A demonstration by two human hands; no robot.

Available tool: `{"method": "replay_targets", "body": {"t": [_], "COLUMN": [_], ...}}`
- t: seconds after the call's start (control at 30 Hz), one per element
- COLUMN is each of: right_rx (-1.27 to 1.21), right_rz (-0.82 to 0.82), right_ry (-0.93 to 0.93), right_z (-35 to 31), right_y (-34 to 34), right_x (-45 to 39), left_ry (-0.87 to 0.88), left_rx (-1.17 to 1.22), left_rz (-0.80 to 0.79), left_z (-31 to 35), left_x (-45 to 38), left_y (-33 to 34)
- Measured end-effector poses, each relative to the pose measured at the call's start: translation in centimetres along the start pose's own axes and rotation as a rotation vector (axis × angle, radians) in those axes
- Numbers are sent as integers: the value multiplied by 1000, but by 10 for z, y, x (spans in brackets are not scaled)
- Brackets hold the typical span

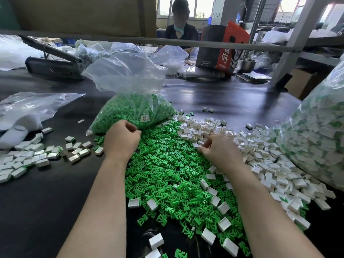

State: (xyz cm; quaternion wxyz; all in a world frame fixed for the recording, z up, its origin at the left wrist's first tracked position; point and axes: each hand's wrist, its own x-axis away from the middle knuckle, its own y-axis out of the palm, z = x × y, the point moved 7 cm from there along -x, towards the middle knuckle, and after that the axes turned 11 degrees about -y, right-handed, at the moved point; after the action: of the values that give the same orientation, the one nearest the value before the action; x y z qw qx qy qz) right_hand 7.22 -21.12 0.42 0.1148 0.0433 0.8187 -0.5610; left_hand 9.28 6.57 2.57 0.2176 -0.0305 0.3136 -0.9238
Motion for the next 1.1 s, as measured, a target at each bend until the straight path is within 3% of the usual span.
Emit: {"method": "replay_targets", "body": {"t": [0.13,0.3,0.4,0.7,0.77,0.93,1.1], "right_rx": [-23,-926,-1067,-1096,-953,-331,-220], "right_rz": [57,84,19,16,-18,-256,-221], "right_ry": [-11,130,139,48,-25,-201,-239], "right_z": [3,2,-6,-19,-23,-44,-52], "right_y": [-1,-3,-2,0,0,17,15], "right_x": [-1,-1,-1,-2,-2,3,1], "left_ry": [44,56,75,173,186,198,173], "left_rx": [182,361,430,576,569,531,574], "left_rz": [-276,-568,-647,-702,-669,-549,-548], "left_z": [24,46,54,64,63,59,56], "left_x": [19,43,51,58,55,48,46], "left_y": [36,66,72,71,70,65,66]}}
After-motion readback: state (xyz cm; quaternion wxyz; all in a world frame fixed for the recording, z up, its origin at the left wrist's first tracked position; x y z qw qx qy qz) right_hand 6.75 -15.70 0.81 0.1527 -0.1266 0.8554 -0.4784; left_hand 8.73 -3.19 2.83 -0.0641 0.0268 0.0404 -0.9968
